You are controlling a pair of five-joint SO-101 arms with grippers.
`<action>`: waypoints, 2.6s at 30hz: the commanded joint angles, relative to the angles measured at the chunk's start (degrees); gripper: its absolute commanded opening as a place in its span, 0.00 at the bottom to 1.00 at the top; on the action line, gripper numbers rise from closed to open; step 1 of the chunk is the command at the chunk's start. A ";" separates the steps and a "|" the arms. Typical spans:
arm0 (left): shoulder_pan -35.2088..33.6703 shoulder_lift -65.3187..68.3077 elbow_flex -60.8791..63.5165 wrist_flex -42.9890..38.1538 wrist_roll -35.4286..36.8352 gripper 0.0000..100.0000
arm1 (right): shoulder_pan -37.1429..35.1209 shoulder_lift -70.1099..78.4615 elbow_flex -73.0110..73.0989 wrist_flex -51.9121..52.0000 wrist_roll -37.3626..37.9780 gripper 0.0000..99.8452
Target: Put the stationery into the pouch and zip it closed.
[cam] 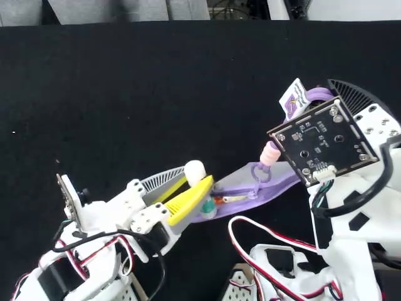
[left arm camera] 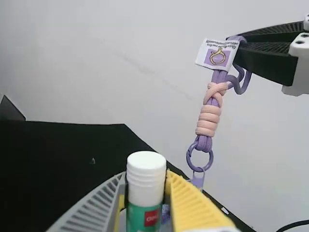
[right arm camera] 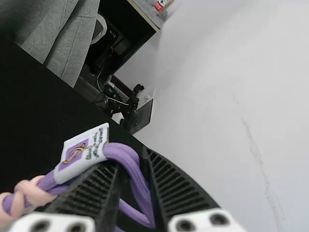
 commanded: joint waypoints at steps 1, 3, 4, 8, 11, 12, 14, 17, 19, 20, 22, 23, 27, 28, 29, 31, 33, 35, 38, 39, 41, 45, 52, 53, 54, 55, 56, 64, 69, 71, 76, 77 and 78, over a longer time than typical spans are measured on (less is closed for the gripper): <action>-1.01 0.26 10.07 -13.36 -2.99 0.03 | 0.88 0.04 0.22 0.44 0.26 0.01; -2.15 0.26 16.66 -24.09 -5.54 0.03 | 0.88 0.04 0.22 0.44 0.35 0.01; -2.95 0.26 20.18 -30.51 -6.42 0.03 | 0.88 0.04 0.22 0.44 0.35 0.01; -3.91 0.53 29.85 -53.01 -7.12 0.03 | 0.88 0.04 0.22 0.26 0.26 0.01; -2.86 0.97 27.38 -53.80 -6.95 0.03 | 0.88 0.04 0.22 0.09 0.18 0.01; -1.98 1.23 26.59 -53.80 -6.95 0.03 | 0.88 0.04 0.22 0.09 0.18 0.01; 0.04 1.58 25.80 -54.07 -6.95 0.03 | 0.88 0.04 0.22 0.09 0.18 0.01; 2.68 3.16 24.66 -54.24 -7.03 0.03 | 0.88 0.04 0.22 0.09 0.18 0.01; 3.65 5.27 23.69 -54.15 -7.03 0.03 | 0.88 0.04 0.22 0.09 0.09 0.01; 3.82 6.86 22.99 -54.15 -7.03 0.03 | 0.88 0.04 0.22 0.09 0.09 0.01; 4.09 11.34 21.14 -54.15 -6.95 0.03 | 0.88 0.04 0.22 0.09 0.09 0.01; 4.18 14.15 19.82 -54.15 -6.86 0.03 | 0.88 0.04 0.22 0.09 0.09 0.01; 3.82 29.01 11.38 -55.21 0.79 0.03 | 0.88 0.04 0.22 0.09 0.09 0.01; 3.82 33.05 9.27 -56.88 2.46 0.03 | 0.88 0.04 0.22 0.09 0.09 0.01; 3.82 37.01 7.52 -58.99 3.25 0.03 | 0.88 0.04 0.22 0.09 0.09 0.01; 4.53 44.84 5.14 -64.53 2.64 0.03 | 0.97 0.04 0.22 0.09 0.09 0.01; 5.58 51.43 4.26 -70.24 1.67 0.03 | 0.97 -0.04 0.22 0.09 0.26 0.01; 6.20 57.41 4.18 -75.08 0.26 0.03 | 0.97 -0.04 0.22 0.09 0.26 0.01; 6.29 65.05 3.74 -79.91 0.26 0.03 | 0.97 -0.13 0.22 0.09 0.26 0.01; 6.29 67.08 3.74 -80.97 0.26 0.03 | 0.97 -0.04 0.22 0.09 0.35 0.01; 6.29 69.80 3.12 -81.32 0.26 0.03 | 0.97 -0.04 0.22 0.09 0.35 0.01; 6.29 71.91 1.54 -75.96 0.09 0.03 | 0.97 -0.04 0.22 0.09 0.35 0.01; 6.29 71.82 -0.40 -61.27 0.26 0.20 | 0.97 -0.04 0.22 0.09 0.35 0.01; 6.29 71.74 -0.57 -59.43 0.26 0.22 | 0.97 -0.04 0.22 0.09 0.35 0.01; 6.29 71.38 -1.10 -57.49 0.26 0.24 | 0.97 0.04 0.22 0.09 0.35 0.01; 6.29 70.86 -1.80 -55.30 0.26 0.24 | 0.97 0.04 0.22 0.09 0.35 0.01; 6.29 70.24 -2.68 -53.01 0.26 0.24 | 0.97 0.04 0.22 0.09 0.35 0.01; 5.67 63.82 -7.43 -41.76 0.26 0.24 | 0.97 0.04 0.22 0.09 0.35 0.01; 5.67 60.31 -7.08 -41.67 0.35 0.24 | 0.97 0.04 0.22 0.09 0.26 0.01; 5.93 60.22 -6.90 -41.67 0.53 0.24 | 0.97 0.04 0.22 0.09 0.26 0.01; 9.89 65.67 -7.52 -41.93 6.33 0.24 | 0.97 0.04 0.22 0.09 0.26 0.01; 11.12 67.25 -7.96 -42.02 6.42 0.24 | 0.97 0.04 0.22 0.09 0.26 0.01; 12.09 68.75 -8.66 -42.02 6.42 0.24 | 0.97 0.04 0.22 0.09 0.26 0.01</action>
